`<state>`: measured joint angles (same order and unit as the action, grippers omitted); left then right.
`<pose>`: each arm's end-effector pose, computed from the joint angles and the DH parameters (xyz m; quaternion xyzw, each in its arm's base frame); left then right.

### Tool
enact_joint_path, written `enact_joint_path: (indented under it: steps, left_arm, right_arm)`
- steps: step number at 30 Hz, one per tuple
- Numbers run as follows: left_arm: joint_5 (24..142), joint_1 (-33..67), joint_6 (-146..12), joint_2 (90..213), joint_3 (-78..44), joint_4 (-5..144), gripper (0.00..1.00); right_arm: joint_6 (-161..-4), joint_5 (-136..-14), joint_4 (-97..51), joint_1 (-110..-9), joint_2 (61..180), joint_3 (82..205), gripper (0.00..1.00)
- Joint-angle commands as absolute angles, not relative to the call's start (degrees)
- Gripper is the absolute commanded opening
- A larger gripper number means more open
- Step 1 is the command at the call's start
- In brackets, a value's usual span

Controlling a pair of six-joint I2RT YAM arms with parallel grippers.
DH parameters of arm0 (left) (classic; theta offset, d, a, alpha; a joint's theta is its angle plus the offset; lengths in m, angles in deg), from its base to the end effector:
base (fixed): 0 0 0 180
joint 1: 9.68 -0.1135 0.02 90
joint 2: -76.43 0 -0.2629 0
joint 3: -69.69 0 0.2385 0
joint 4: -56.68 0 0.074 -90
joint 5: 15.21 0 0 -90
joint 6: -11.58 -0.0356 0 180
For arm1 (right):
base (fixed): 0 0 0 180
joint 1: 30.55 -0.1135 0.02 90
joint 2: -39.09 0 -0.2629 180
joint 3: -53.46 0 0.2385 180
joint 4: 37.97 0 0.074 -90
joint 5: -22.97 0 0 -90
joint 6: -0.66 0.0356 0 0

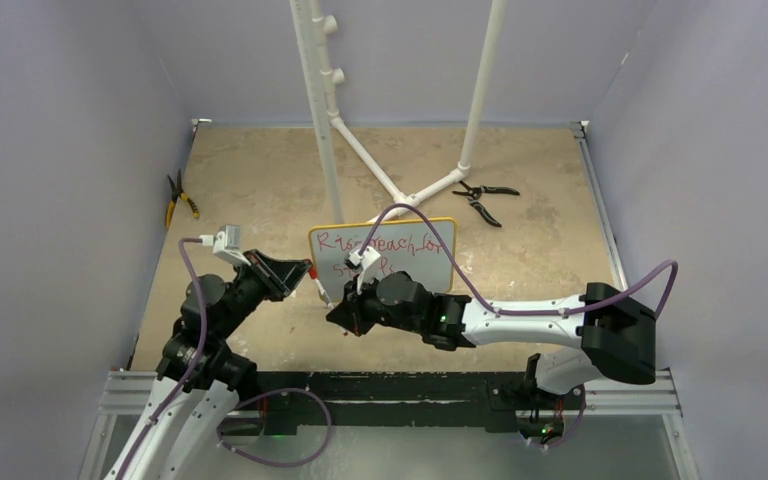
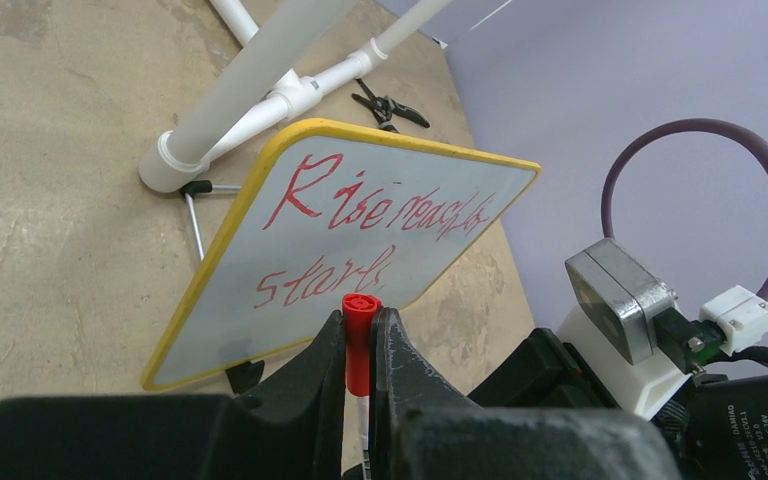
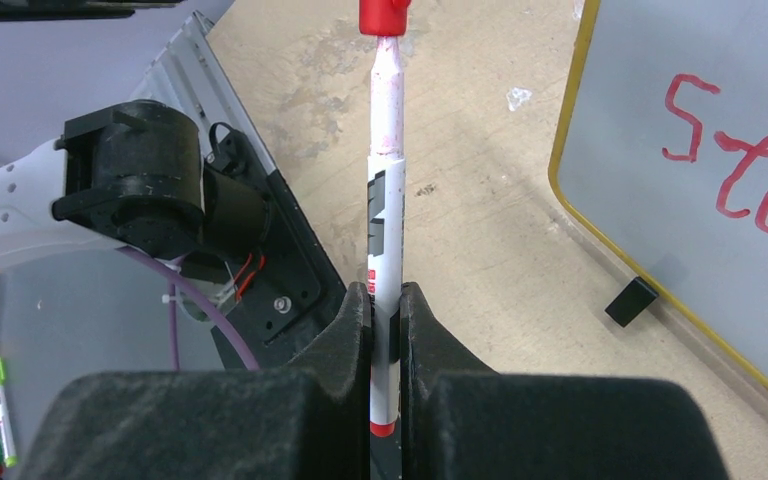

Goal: Write a sentence on the whiteboard
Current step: Close the whiteboard marker at the center of the board.

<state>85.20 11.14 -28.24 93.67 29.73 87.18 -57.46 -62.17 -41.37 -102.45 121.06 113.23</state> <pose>0.0883 -0.0405 0.2688 -0.1325 0.7410 -0.4359 0.4934 0.0985 0.2916 0.2484 -0.2548 0.7718 0.4363 0.3861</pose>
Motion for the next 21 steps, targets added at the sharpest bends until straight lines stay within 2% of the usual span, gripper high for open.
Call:
enact_joint_path:
  steps: [1,21]
  left_arm:
    - [86.66,11.4,-27.5,92.29,30.24,86.95,0.0]
    - [89.27,11.37,-28.56,89.45,30.77,89.41,0.0]
  right_arm:
    - [-58.22,-60.39,-43.56,-102.71,120.46,116.55,0.0]
    - [-58.24,-54.92,-46.5,-102.64,120.2,118.01,0.0]
